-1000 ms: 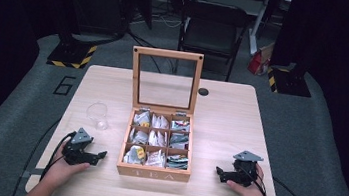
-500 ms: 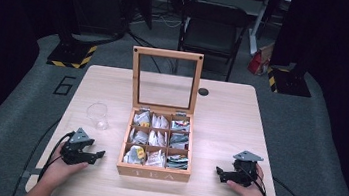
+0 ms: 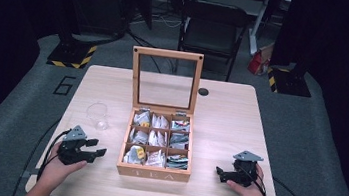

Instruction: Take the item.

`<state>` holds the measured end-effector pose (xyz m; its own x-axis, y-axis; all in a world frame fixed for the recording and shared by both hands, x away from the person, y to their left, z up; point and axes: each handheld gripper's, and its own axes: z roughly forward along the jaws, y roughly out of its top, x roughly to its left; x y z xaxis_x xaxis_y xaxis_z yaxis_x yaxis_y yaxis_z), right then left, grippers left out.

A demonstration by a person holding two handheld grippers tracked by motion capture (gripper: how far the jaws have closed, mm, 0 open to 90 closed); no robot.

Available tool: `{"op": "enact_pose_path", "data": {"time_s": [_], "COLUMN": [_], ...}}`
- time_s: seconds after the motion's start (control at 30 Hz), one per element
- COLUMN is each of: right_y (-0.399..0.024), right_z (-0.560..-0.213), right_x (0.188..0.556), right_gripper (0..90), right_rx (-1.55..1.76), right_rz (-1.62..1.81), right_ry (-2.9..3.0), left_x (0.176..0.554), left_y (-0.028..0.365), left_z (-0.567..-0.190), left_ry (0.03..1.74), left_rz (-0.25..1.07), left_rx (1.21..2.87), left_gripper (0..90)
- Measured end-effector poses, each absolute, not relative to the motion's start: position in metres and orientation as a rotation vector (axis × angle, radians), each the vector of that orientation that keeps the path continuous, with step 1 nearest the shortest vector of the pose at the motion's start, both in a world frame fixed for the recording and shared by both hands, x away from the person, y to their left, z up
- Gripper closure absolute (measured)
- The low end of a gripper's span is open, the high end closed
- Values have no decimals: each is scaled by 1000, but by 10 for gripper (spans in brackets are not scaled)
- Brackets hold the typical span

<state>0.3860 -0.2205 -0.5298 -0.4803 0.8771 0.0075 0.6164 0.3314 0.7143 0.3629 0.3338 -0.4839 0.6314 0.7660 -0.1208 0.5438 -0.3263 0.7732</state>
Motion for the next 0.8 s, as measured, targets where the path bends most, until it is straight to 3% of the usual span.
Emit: {"op": "enact_pose_path", "data": {"time_s": [0.8], "right_y": [-221], "right_z": [-529], "right_x": [385], "right_gripper": [0], "right_rx": [1322], "right_rz": [933], "right_ry": [2230], "left_x": [372], "left_y": [296], "left_z": [-436], "left_ry": [944], "left_rz": [395], "left_rx": [2021], "left_gripper": [508]}}
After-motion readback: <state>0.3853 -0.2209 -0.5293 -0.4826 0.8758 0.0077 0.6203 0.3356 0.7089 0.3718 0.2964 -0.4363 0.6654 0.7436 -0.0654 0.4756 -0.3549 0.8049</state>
